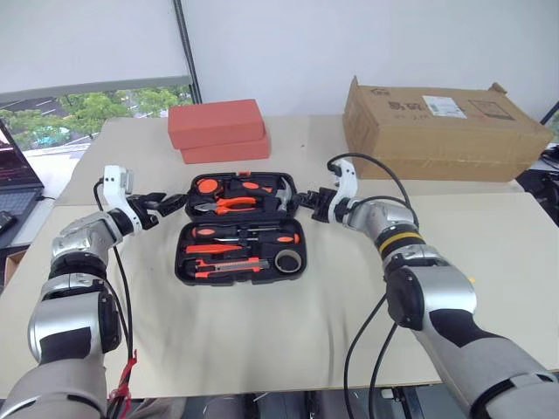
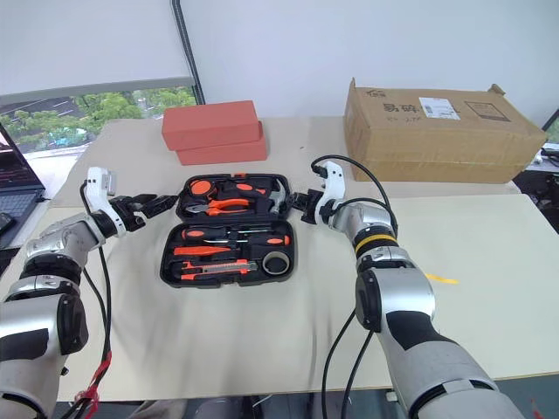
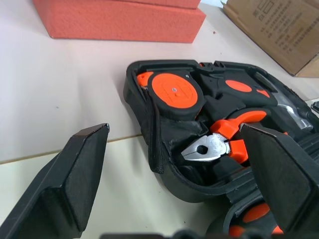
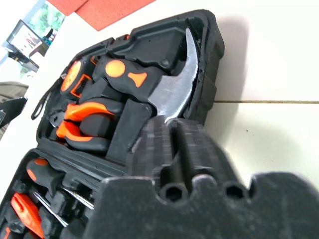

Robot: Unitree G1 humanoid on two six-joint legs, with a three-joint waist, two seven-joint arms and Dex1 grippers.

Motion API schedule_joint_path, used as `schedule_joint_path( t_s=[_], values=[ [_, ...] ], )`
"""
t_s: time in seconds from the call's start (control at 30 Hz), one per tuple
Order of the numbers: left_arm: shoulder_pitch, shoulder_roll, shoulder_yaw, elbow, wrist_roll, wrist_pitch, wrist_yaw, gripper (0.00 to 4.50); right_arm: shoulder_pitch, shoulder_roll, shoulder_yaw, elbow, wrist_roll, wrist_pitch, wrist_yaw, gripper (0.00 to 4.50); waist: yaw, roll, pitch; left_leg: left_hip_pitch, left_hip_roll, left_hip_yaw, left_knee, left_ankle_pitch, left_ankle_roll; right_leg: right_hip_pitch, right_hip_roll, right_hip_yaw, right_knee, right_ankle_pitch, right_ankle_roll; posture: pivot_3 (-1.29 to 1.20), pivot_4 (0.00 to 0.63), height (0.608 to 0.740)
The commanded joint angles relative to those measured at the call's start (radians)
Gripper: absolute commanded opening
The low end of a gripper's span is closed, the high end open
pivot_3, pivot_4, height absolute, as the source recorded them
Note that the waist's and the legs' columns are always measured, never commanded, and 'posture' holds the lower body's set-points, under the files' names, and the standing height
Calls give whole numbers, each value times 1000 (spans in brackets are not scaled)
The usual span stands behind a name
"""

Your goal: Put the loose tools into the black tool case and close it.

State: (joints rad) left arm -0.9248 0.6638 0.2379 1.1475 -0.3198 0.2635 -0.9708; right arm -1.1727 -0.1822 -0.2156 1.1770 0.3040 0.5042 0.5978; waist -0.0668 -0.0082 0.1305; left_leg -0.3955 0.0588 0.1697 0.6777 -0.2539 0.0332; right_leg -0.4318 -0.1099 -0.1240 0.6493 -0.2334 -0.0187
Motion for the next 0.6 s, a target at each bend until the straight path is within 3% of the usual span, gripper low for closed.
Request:
schedule_joint_path(
  t_s=[0.03, 0.17, 0.33, 0.37, 0.6],
  values=[
    [-33, 17, 19, -1, 5, -14, -5, 4500, -33, 8, 10, -2, -27, -55, -1, 40, -2, 0, 0, 0, 0, 0, 0, 0, 0, 0, 0, 0, 0, 0, 0, 0, 150, 711],
    [-33, 17, 21, 1, 9, -16, -8, 4500, -34, 10, 24, 11, -53, -83, 18, 40, -3, 0, 0, 0, 0, 0, 0, 0, 0, 0, 0, 0, 1, 0, 0, 0, 150, 711],
    [-25, 12, 25, 7, 12, -14, 8, 4500, -31, 15, 23, 17, -71, -101, 15, 1236, -3, 0, 0, 0, 0, 0, 0, 0, 0, 0, 0, 1, 1, 0, 0, 0, 150, 711],
    [-25, 10, 27, 10, 11, -13, 15, 4500, -32, 15, 22, 17, -72, -103, 15, 1691, -3, 0, 0, 0, 0, 0, 0, 0, 0, 0, 0, 1, 1, 0, 0, 0, 150, 711],
    [-75, -14, 28, 75, 34, 12, 142, 4500, -24, -1, 22, 1, -83, -118, 22, 1691, 3, 0, 0, 0, 0, 0, 1, 0, 0, 0, -1, 1, 2, 0, 0, 0, 150, 711]
  ],
)
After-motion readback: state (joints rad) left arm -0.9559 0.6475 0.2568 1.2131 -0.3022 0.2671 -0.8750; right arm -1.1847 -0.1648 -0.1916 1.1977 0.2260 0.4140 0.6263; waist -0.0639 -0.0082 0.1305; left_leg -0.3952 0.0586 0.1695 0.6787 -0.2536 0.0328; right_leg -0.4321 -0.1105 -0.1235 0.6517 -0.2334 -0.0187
